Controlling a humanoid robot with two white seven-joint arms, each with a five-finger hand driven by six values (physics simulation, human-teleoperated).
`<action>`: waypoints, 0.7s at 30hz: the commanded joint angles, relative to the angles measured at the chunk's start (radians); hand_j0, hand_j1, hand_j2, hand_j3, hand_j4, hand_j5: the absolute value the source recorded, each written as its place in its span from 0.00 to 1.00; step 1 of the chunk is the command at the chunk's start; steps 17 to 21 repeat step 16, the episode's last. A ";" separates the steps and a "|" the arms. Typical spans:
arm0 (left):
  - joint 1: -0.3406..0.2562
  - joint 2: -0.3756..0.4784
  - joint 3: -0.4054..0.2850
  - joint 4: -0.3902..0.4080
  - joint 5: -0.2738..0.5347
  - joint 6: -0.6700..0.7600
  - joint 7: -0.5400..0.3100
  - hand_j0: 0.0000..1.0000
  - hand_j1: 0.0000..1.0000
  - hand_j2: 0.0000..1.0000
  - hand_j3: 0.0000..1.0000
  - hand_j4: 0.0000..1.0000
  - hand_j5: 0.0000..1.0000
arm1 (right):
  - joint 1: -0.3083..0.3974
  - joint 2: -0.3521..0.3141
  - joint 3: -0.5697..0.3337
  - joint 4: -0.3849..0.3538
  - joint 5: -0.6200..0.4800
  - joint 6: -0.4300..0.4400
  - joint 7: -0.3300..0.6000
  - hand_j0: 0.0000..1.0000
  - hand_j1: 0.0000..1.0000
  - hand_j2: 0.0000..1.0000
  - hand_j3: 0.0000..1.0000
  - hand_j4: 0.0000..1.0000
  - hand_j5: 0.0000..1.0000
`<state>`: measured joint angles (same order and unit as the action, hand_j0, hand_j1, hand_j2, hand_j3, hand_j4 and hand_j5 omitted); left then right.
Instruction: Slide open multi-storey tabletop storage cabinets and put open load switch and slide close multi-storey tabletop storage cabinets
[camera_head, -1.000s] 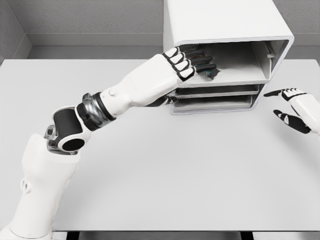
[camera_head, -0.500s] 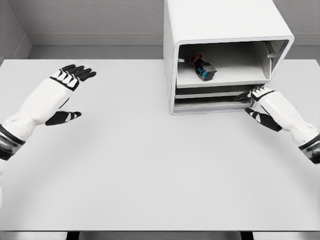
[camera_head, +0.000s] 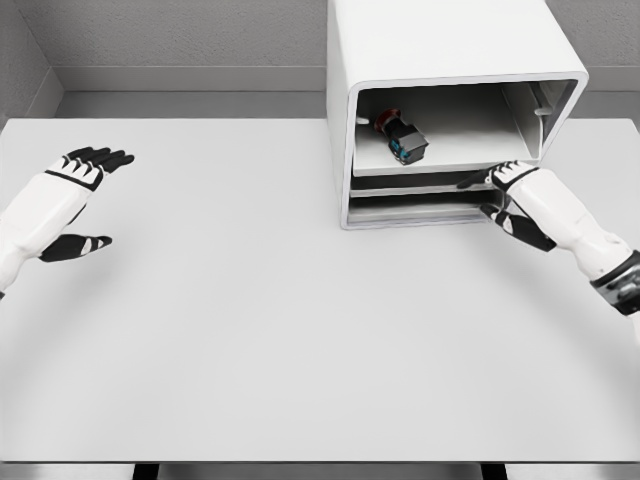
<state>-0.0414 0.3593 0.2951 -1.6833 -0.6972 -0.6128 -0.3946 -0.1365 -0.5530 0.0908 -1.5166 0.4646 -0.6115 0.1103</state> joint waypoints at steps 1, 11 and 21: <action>0.000 0.001 -0.002 0.005 0.005 0.002 0.000 1.00 1.00 1.00 1.00 1.00 1.00 | 0.000 -0.001 0.013 0.007 -0.006 0.001 0.000 0.63 0.63 0.63 0.63 0.63 0.63; 0.000 0.003 -0.005 0.020 0.005 0.002 -0.001 1.00 1.00 1.00 1.00 1.00 1.00 | -0.049 -0.001 0.052 0.053 -0.006 0.001 0.009 0.63 0.63 0.63 0.63 0.63 0.63; 0.000 0.001 -0.005 0.022 -0.010 0.002 -0.001 1.00 1.00 1.00 1.00 1.00 1.00 | -0.032 -0.016 0.041 0.041 -0.017 0.001 0.005 0.67 0.67 0.67 0.67 0.67 0.67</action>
